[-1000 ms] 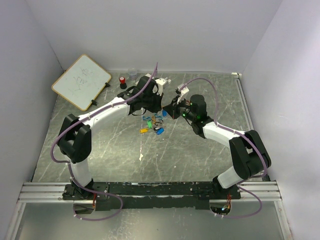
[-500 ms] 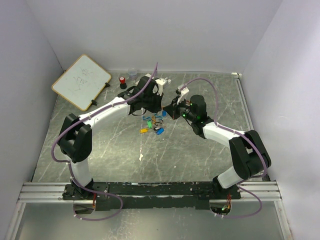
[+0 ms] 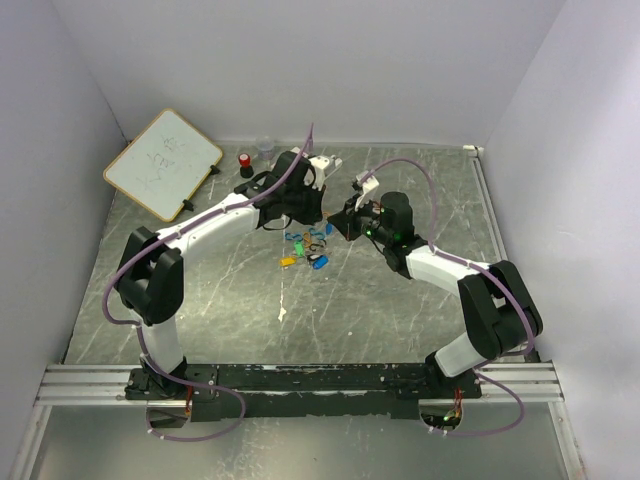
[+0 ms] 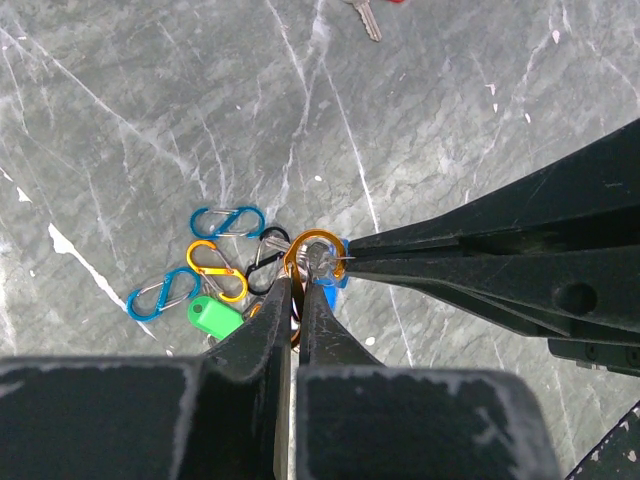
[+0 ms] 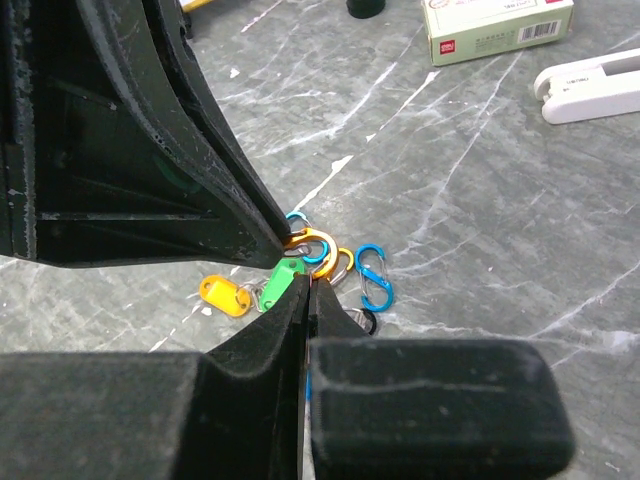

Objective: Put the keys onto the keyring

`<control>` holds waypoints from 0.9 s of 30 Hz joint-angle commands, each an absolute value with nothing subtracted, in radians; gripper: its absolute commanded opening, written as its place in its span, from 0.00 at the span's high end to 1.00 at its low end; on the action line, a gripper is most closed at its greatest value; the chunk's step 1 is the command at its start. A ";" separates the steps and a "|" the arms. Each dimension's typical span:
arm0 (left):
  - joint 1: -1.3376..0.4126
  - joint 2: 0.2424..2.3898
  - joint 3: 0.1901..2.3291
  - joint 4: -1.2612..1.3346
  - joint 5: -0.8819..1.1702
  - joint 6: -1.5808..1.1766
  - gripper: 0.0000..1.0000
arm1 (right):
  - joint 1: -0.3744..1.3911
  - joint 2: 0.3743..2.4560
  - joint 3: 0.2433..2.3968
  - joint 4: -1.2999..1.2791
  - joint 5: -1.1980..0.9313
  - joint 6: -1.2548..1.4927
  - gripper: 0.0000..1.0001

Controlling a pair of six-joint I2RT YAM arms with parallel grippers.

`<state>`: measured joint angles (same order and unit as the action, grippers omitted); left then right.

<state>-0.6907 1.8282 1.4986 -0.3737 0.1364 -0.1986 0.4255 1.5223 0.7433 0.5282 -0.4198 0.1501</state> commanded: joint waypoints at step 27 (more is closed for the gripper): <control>-0.687 1.753 1.375 -0.230 0.365 -0.155 0.93 | 0.379 1.497 0.774 0.487 -0.398 0.094 1.00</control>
<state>-0.6796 1.7855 1.3788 -0.2588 0.2821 -0.1608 0.3950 1.5192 0.7509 0.4843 -0.4313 0.1169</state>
